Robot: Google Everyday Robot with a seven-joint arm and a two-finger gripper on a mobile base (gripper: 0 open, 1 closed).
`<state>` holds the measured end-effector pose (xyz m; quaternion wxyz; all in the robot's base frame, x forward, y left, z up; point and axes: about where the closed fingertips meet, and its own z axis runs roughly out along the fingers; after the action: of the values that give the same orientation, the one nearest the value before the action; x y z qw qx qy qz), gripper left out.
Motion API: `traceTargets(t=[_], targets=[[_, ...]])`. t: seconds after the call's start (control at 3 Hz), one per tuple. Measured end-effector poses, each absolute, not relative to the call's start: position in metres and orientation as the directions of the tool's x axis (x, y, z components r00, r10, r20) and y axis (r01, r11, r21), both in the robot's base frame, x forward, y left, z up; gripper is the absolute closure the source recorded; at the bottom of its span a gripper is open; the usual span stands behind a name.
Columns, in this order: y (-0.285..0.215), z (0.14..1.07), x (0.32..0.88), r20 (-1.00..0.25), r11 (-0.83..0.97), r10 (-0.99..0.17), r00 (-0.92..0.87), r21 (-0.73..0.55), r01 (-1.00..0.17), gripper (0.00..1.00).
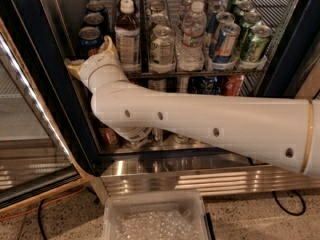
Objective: Pick pepsi can from top shelf of fridge
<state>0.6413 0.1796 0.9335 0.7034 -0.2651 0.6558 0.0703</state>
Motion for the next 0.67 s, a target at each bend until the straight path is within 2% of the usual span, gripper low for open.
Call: traceTargets(t=[0.67], targets=[[0.170, 0.937, 0.658, -0.961, 0.880, -0.234, 0.145, -0.273, -0.389, 0.29]])
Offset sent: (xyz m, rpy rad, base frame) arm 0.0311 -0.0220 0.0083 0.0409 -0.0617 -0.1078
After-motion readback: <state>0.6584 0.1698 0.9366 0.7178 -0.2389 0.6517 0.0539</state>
